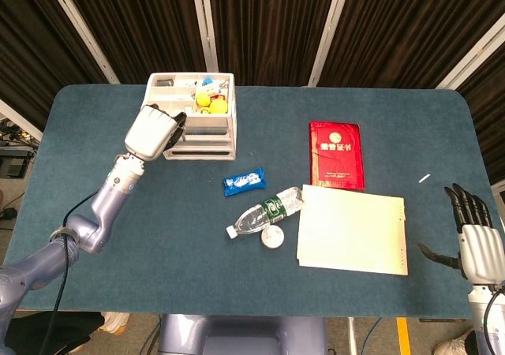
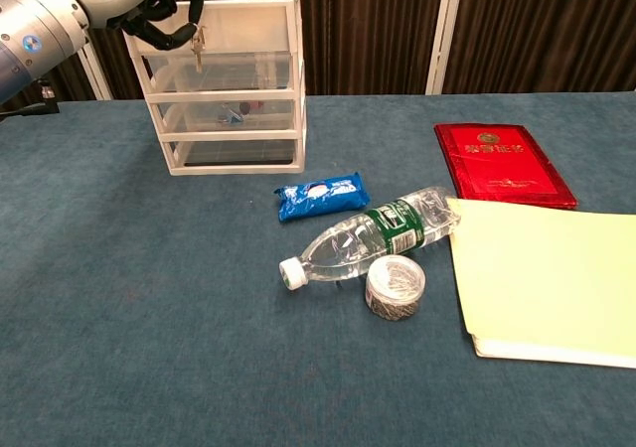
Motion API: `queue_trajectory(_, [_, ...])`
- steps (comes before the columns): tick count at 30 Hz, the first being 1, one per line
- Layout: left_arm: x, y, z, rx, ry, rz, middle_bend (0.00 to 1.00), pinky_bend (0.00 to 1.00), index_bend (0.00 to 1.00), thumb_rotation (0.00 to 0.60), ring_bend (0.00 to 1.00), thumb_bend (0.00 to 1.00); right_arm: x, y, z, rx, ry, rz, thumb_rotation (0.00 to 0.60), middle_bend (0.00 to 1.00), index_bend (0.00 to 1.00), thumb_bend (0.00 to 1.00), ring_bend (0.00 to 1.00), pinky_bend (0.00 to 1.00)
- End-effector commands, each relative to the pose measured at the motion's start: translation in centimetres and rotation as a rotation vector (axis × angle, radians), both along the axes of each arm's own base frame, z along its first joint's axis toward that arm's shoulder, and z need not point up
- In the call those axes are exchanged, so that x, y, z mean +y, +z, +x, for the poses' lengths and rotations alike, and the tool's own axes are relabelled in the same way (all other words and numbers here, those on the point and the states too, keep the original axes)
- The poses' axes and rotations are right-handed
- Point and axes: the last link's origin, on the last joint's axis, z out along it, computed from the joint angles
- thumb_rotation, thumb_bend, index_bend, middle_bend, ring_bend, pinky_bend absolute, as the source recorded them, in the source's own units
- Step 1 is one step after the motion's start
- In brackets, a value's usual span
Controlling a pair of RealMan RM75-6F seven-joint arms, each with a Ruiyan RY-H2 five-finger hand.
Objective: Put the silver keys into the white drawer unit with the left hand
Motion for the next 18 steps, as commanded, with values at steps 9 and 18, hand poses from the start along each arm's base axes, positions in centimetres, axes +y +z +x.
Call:
queue_trajectory(9, [0.04,-0.41,0.45,-0.017,-0.012,0.007,0.97,0.74,0.52,0.600,0.85,0.43,0.01,0.00,0.00,0.000,0.001,0.001,0.600,0.00,0.00,0.04,0.00,0.00])
queue_trajectory(18, [0.03,-1.03,0.01,-0.023,0.004,0.007,0.97,0.74,0.51,0.600,0.85,0.44,0.02,0.07,0.02,-0.002,0.004,-0.002,0.600,0.00,0.00,0.04,0.00,0.00])
